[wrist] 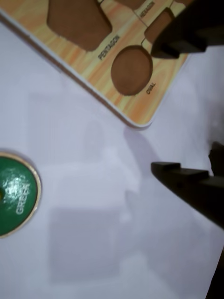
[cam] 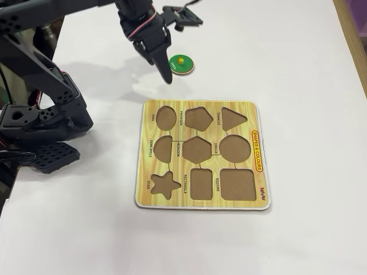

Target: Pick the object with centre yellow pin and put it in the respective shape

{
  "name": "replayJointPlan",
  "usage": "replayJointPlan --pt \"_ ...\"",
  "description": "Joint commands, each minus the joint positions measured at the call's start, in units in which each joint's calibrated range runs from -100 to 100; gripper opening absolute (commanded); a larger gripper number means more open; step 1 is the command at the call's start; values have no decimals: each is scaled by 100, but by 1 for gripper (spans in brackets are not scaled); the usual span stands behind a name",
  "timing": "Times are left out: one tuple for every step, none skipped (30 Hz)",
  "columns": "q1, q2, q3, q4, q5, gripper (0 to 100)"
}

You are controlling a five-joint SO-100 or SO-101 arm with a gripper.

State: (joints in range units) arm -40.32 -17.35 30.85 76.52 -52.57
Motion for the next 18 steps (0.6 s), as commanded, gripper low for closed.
replayJointPlan --pt "-363 514 -854 -29 -9 25" --pt "-421 706 -1061 -29 12 25" --pt "-460 865 -1241 -29 17 25" --pt "-509 1016 -1421 -29 27 25" --pt "-519 1175 -1628 -29 33 25" --pt "-529 1275 -1754 -29 33 25" --pt "-578 1401 -1915 -29 33 25" --pt "-617 1518 -2050 -20 33 25" --pt "-617 1618 -2167 -20 33 25" --pt "-626 1702 -2275 -20 38 25" --pt "-685 1786 -2383 -20 38 25" --pt "-763 1878 -2500 -12 38 25" --pt "-792 1961 -2626 109 38 25" --pt "-802 2087 -2815 343 33 25" --pt "-802 2229 -3031 602 33 25" --pt "-802 2363 -3237 818 33 25" --pt "-802 2547 -3507 1077 33 25" --pt "-802 2714 -3786 1302 33 25"
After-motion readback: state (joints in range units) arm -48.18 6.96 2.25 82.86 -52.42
